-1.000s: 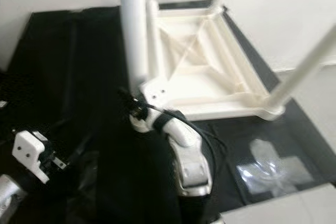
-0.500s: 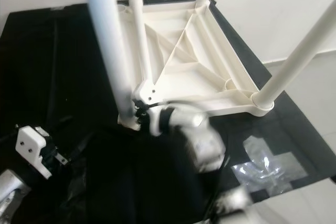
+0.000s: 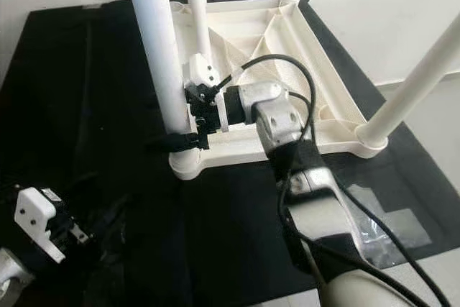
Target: Building children table
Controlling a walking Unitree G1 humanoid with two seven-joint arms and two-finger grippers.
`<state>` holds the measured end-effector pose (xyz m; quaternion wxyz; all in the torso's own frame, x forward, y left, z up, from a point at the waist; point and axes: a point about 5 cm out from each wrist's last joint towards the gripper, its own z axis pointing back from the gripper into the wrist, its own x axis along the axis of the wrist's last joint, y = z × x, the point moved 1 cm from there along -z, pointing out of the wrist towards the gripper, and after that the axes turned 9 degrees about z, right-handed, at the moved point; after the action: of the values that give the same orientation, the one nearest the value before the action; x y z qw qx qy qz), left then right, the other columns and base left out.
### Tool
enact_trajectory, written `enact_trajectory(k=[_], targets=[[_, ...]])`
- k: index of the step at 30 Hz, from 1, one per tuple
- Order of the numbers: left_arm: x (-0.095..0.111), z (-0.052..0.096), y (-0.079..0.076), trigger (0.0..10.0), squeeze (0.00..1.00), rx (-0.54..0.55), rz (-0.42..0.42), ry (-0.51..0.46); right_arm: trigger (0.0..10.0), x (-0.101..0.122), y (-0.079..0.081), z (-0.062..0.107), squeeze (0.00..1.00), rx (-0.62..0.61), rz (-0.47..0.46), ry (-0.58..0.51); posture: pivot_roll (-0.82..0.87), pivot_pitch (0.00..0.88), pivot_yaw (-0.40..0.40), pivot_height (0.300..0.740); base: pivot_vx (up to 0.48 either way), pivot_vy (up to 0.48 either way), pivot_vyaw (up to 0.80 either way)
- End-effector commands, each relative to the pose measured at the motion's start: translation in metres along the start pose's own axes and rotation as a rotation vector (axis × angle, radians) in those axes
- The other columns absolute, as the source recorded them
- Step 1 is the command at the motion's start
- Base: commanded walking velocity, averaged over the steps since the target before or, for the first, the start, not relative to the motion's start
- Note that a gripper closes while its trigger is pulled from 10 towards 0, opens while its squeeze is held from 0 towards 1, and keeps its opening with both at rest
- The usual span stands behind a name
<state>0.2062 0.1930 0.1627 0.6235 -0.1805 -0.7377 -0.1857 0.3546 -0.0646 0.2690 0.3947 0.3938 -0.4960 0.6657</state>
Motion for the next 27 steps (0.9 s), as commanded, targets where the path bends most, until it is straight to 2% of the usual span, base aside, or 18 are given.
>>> enact_trajectory(k=[1,7,16,17,18,20,21,22,23,24,25,26,27], targets=[[0.0,0.005,0.0,10.0,0.0,-0.008,0.003,0.029,0.0,-0.001,0.0,-0.003,0.0,0.049,0.005,-0.019,0.02,0.307,-0.001,0.74,0.0,0.0,0.0],[0.0,0.005,0.0,10.0,0.0,-0.011,0.006,0.036,0.0,-0.002,-0.002,0.001,0.0,0.044,0.004,-0.032,0.01,0.305,-0.001,0.74,0.0,0.0,0.0],[-0.001,0.0,0.001,10.0,0.0,-0.012,0.013,0.034,0.0,-0.01,0.005,0.01,0.0,0.017,0.038,-0.025,-0.05,0.285,-0.004,0.74,0.0,0.0,0.0],[-0.002,-0.001,0.002,10.0,0.0,-0.012,0.015,0.032,0.0,-0.014,0.008,0.013,0.0,-0.039,0.051,-0.012,-0.07,0.279,-0.005,0.74,0.0,0.0,0.0],[-0.004,-0.005,0.003,10.0,0.0,-0.014,0.016,0.028,0.0,-0.028,0.019,0.015,0.0,-0.267,0.045,0.036,-0.09,0.271,-0.01,0.74,0.0,0.0,0.0],[-0.004,-0.005,0.003,10.0,0.0,-0.014,0.016,0.028,0.0,-0.028,0.019,0.015,0.0,-0.267,0.045,0.036,-0.09,0.271,-0.01,0.74,0.0,0.0,0.0],[-0.004,-0.006,0.004,10.0,0.0,-0.016,0.017,0.027,0.0,-0.035,0.024,0.014,0.0,-0.397,0.026,0.071,-0.09,0.27,-0.011,0.74,0.0,0.0,0.0],[-0.004,-0.006,0.004,10.0,0.0,-0.016,0.017,0.027,0.0,-0.035,0.024,0.014,0.0,-0.397,0.026,0.071,-0.09,0.27,-0.011,0.74,0.0,0.0,0.0],[-0.004,-0.007,0.006,10.0,0.0,-0.016,0.017,0.026,0.0,-0.049,0.03,0.01,0.0,-0.667,-0.01,0.146,-0.1,0.269,-0.009,0.74,0.0,0.0,0.0],[-0.004,-0.008,0.007,10.0,0.0,-0.014,0.019,0.024,0.0,-0.068,0.057,0.002,0.0,-0.88,-0.12,0.205,-0.12,0.267,-0.001,0.74,0.0,0.0,0.0],[-0.004,-0.008,0.007,10.0,0.0,-0.014,0.019,0.024,0.0,-0.068,0.057,0.002,0.0,-0.88,-0.12,0.205,-0.12,0.267,-0.001,0.74,0.0,0.0,0.0],[-0.004,-0.01,0.01,10.0,0.0,-0.012,0.02,0.02,0.0,-0.079,0.083,-0.004,0.0,-1.019,-0.173,0.275,-0.12,0.264,0.006,0.74,0.0,0.0,0.0],[-0.004,-0.01,0.01,10.0,0.0,-0.012,0.02,0.02,0.0,-0.079,0.083,-0.004,0.0,-1.019,-0.173,0.275,-0.12,0.264,0.006,0.74,0.0,0.0,0.0]])
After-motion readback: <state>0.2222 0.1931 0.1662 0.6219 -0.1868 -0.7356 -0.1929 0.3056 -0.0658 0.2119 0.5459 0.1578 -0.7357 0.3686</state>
